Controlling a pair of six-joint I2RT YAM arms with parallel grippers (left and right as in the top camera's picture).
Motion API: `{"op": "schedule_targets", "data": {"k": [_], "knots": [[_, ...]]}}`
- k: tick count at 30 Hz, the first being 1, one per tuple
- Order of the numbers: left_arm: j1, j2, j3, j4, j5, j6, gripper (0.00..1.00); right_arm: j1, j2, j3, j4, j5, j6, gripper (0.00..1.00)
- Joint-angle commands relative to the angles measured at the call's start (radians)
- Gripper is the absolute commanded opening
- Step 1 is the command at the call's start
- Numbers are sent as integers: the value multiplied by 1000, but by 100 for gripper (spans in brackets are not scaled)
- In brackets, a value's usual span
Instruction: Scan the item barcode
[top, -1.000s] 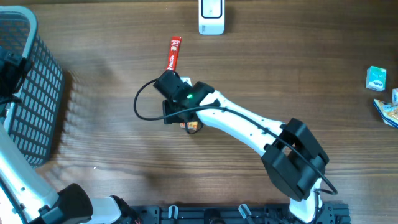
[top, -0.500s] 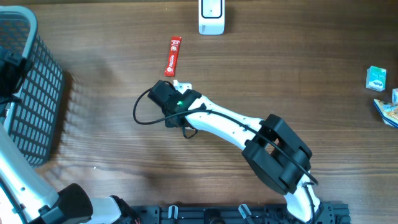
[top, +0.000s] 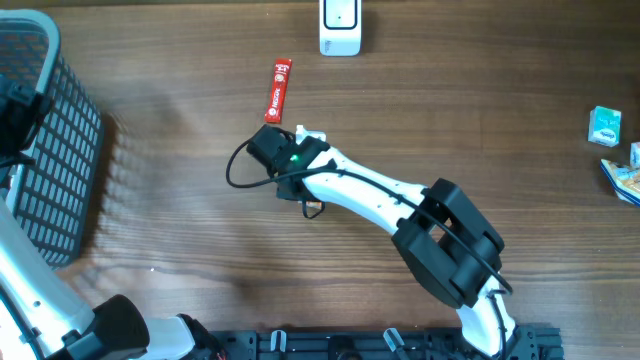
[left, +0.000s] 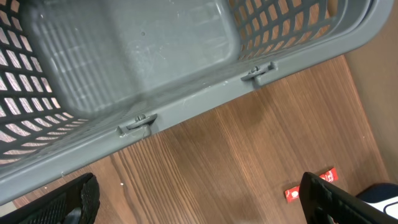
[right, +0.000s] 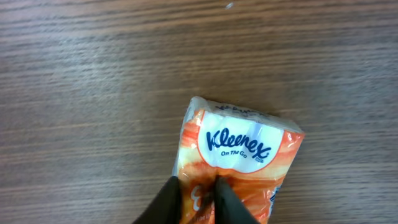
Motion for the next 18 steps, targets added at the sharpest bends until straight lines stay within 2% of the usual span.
{"op": "schedule_targets", "data": {"k": [1, 5, 11, 18], "knots": [[5, 4, 4, 0, -6, -10, 100, -18, 47, -3, -21, 12, 24, 5], [5, 4, 4, 0, -6, -10, 100, -29, 46, 7, -38, -27, 18, 4], [5, 4, 4, 0, -6, -10, 100, -68, 9, 116, -153, -95, -9, 4], [5, 4, 4, 0, -6, -10, 100, -216, -148, 134, -109, -406, -279, 4]]}}
